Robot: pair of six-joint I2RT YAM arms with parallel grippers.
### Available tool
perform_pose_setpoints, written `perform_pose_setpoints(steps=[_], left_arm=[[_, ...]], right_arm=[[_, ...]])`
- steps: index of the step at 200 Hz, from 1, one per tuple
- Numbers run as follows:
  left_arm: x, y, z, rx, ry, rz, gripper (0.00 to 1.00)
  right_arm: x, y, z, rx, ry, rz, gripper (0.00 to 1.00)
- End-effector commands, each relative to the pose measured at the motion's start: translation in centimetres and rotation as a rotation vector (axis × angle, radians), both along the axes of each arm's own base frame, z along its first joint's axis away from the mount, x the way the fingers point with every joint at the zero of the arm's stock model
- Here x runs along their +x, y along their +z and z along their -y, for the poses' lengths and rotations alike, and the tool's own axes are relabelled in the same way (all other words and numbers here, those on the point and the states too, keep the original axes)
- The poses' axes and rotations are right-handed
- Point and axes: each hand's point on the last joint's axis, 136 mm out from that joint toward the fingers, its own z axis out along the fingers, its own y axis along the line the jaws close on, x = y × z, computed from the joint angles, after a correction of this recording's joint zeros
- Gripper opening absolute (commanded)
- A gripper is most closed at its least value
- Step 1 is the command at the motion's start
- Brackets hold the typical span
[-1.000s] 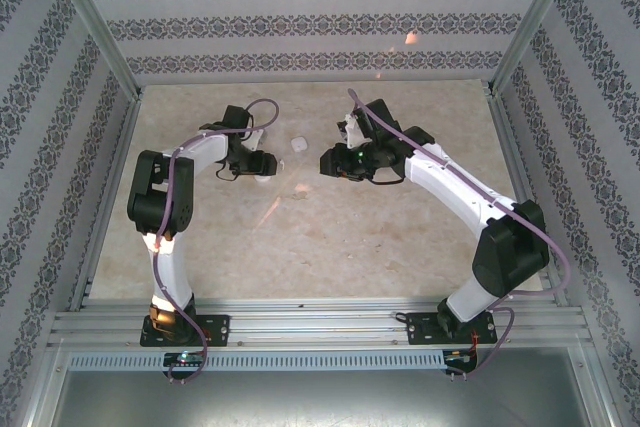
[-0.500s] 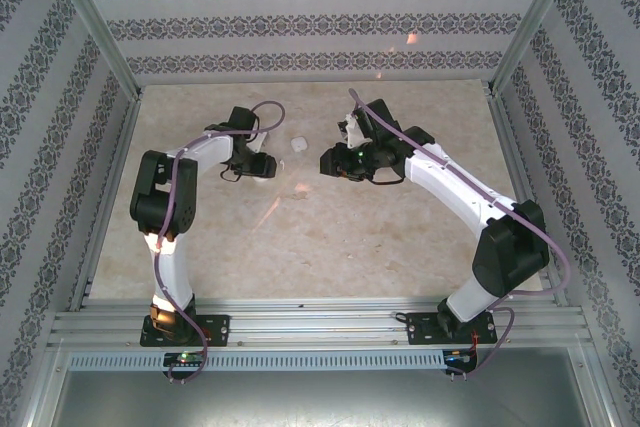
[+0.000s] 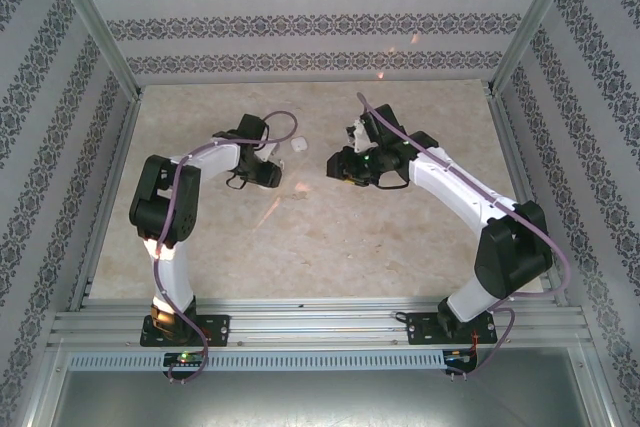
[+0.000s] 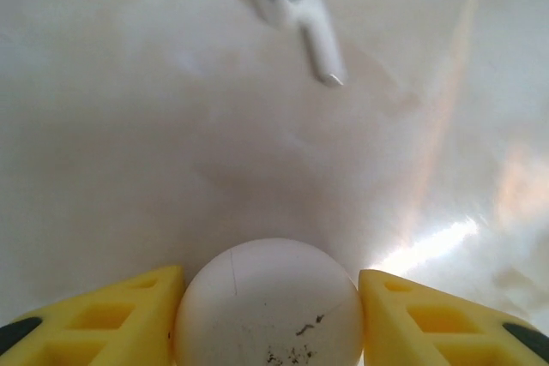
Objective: Insert the wireless bluetooth earbuds into the charging case
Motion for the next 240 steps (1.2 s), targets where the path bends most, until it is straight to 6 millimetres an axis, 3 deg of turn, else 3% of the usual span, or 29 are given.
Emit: perform_pose_setpoints(steps=[1,47,123,181,240], left_arm=[[-2.3,2.3,2.9,-0.09,-0.182,0.045,0.48],[-5.2,7.3,6.7,-0.223,-0.45,0.22,0.45],[-9.7,14.6,11.0,-0.527,-0.693,0.412,0.42],[-10.8,17.9,11.4,-0.598,-0.722,0.487,0.4],[-11.4,17.6,11.5,-0.611,-0.717,0.469,0.4]], right_arm=[[0.1,0.5,0.6,0.072,-0.017,-0.025,0.38],[0.3,-0.7,0.2,0.174,0.023,-0.147,0.42],[-2.8,-0.2,-4.1,0.34,0.208,-0.258,0.45],[-4.7,-0.3,-6.6,0.335,0.314,-0.297,0.46],[-4.7,1.0,-7.3,0.358,0.34,-0.267,0.48]])
